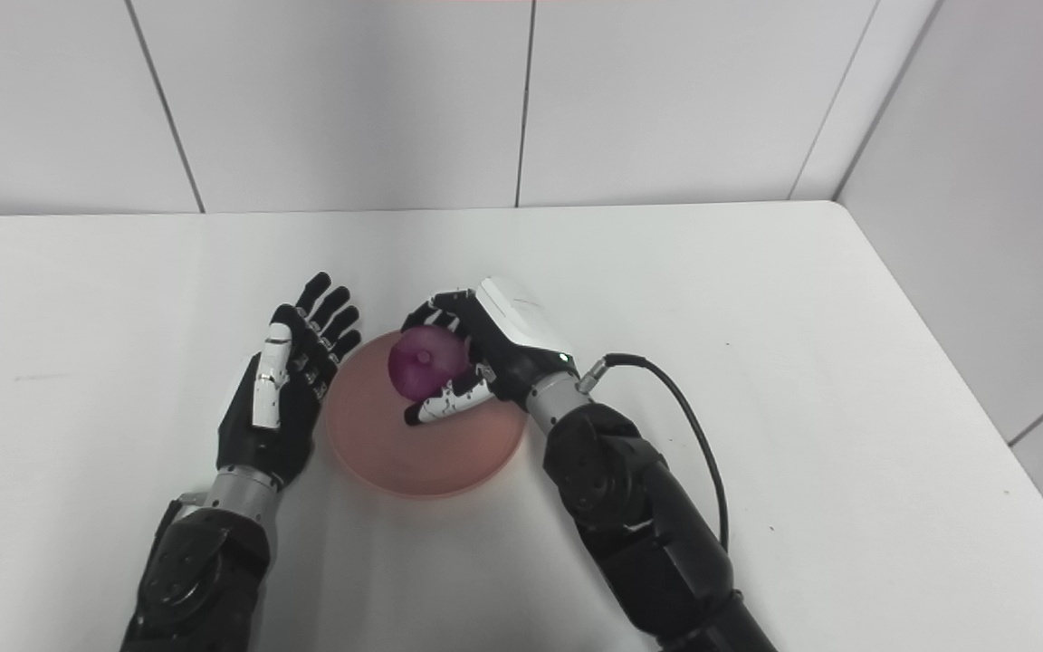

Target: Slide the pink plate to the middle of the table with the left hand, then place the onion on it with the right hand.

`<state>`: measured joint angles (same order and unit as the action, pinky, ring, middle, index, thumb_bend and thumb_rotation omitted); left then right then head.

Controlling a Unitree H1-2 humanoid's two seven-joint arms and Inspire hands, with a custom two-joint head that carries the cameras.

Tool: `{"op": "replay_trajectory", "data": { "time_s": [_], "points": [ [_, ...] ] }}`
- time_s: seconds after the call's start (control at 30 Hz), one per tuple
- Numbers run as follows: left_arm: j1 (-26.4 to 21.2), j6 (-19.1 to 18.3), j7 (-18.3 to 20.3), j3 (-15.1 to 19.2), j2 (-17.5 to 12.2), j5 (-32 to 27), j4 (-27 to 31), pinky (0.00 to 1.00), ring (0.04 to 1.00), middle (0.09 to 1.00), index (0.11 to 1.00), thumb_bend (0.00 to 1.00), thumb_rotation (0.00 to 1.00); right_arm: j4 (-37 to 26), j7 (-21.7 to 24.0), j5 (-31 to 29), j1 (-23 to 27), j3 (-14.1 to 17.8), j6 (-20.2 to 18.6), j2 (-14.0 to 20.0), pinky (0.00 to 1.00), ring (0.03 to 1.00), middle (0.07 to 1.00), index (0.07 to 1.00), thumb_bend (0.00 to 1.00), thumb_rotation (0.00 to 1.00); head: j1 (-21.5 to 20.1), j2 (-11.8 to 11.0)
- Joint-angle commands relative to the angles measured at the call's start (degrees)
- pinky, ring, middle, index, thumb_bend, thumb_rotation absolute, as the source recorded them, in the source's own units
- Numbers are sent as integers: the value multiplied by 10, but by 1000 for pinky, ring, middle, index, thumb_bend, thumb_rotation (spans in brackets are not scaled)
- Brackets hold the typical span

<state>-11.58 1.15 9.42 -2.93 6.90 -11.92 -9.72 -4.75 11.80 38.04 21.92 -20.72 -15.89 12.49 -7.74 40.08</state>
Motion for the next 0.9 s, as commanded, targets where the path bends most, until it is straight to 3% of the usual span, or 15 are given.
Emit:
{"op": "replay_trajectory", "data": {
  "time_s": [0.0,0.5,0.67,0.7,0.77,0.87],
  "points": [
    [34,8,-4,0,3,4,-35,935,936,937,922,493,1000,-4,-12,1,10,-1,33,1,330,425,516,489,515,143,0,0],
    [33,8,-4,1,5,5,-34,939,939,943,925,484,1000,16,-19,9,-5,-16,47,0,299,402,510,491,515,145,1,1],
    [33,11,-4,1,4,6,-36,938,938,939,922,485,1000,10,-24,4,-9,-10,44,-6,380,487,586,492,518,146,1,1],
    [33,10,-4,1,4,7,-34,937,938,938,921,486,1000,9,-26,4,-9,-9,44,-7,423,534,620,580,709,182,0,1],
    [34,8,-5,0,5,7,-33,942,939,938,922,488,1000,7,-27,4,-11,-8,43,-8,460,570,647,632,840,232,0,1],
    [34,8,-3,0,4,7,-33,943,940,938,922,490,1000,1,-19,4,-12,-8,35,-5,468,586,663,668,907,281,0,1]
  ]
}}
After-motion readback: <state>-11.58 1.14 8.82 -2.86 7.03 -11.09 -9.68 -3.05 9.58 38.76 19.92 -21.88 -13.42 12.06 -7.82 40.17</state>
